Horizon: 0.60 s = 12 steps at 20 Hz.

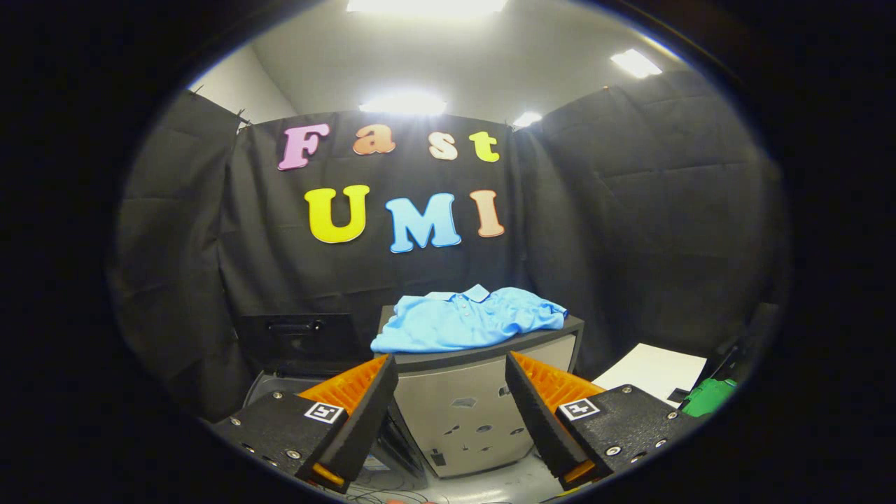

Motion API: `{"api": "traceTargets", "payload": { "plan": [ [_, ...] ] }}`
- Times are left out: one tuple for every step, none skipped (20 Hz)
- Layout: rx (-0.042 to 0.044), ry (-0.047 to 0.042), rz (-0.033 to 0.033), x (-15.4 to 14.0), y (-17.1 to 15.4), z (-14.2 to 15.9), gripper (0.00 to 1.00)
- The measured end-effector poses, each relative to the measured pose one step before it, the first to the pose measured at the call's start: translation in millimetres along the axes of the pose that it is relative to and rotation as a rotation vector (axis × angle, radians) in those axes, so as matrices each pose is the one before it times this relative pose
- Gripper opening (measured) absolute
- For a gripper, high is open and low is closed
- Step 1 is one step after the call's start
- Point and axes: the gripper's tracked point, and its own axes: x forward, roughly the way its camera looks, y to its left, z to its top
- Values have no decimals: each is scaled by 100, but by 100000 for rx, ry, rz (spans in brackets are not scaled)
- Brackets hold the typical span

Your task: Put the clothes into the washing machine and then close the washing machine lid.

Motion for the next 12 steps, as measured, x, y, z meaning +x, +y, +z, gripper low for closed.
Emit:
{"api": "traceTargets", "payload": {
  "plan": [
    [433, 134, -2297, 1450, -274, 635, 96],
    [342, -154, -1781, 1500, -202, 573, 96],
    [472, 132, -1429, 1655, -122, 712, 96],
    [769, 155, -413, 1589, -3, 555, 96],
    [644, 170, 271, 1544, 73, 646, 96],
    [282, 42, 354, 1534, 33, 652, 96],
    [-336, -234, 441, 1454, -45, 703, 96],
    [-543, 480, -47, 1417, -237, 519, 96],
    [-479, 572, -209, 1353, -148, 491, 96],
    [-221, 615, 509, 1218, -15, 382, 96],
    [57, 596, 823, 1263, 192, 534, 96],
    [302, 318, 1313, 1175, 209, 438, 96]
  ]
}}
